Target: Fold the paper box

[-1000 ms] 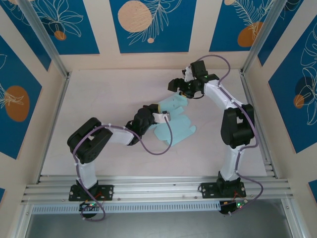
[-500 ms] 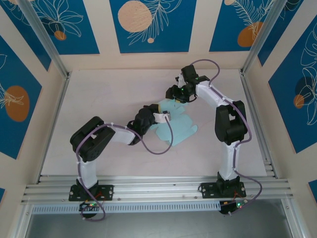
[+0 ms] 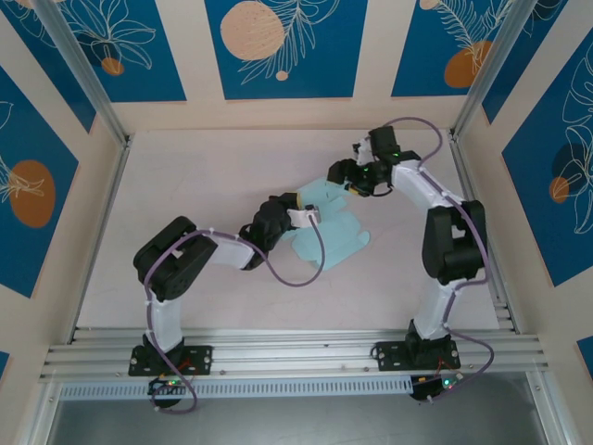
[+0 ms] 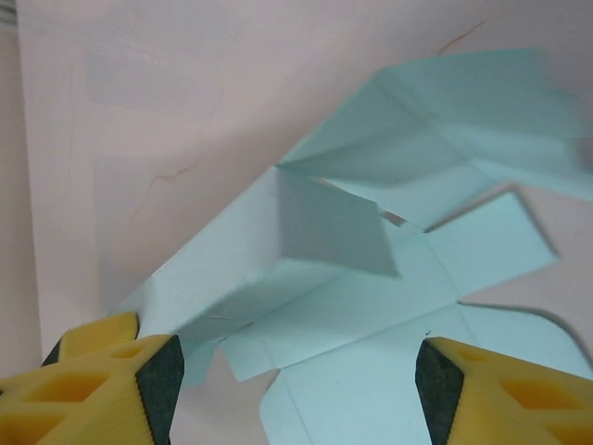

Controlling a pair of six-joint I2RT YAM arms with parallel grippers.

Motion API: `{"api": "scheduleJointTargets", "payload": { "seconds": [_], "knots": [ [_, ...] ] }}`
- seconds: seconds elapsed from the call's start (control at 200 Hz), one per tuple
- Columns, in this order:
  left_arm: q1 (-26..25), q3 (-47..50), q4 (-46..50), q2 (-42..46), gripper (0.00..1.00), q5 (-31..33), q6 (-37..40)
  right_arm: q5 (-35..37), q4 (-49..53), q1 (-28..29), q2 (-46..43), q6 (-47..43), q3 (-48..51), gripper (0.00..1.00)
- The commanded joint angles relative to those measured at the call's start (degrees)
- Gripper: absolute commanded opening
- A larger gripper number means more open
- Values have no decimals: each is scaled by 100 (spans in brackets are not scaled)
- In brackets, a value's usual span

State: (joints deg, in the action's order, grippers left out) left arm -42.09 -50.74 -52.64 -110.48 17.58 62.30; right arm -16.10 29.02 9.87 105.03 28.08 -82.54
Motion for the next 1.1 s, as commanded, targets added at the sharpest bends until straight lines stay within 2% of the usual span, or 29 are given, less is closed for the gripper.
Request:
{"api": "scheduleJointTargets", "payload": {
  "seconds": [0.0, 0.125, 0.32, 0.695, 1.095],
  "knots": [
    [230, -114, 95, 107, 0, -264, -551, -330, -512, -264, -351, 115, 552, 69],
    [406, -68, 210, 219, 0, -573, -895, -470, -900, -364, -243, 112, 919, 68],
    [592, -111, 237, 236, 0, -698, -1318, -472, -964, -363, 414, 67, 735, 58],
    [802, -24, 175, 475, 0, -1074, -2073, -708, -1082, -338, 1213, -10, 212, 58],
    [1018, -41, 393, 566, 0, -1439, -2456, -1028, -1065, -374, 1746, -503, -345, 58]
  ]
}}
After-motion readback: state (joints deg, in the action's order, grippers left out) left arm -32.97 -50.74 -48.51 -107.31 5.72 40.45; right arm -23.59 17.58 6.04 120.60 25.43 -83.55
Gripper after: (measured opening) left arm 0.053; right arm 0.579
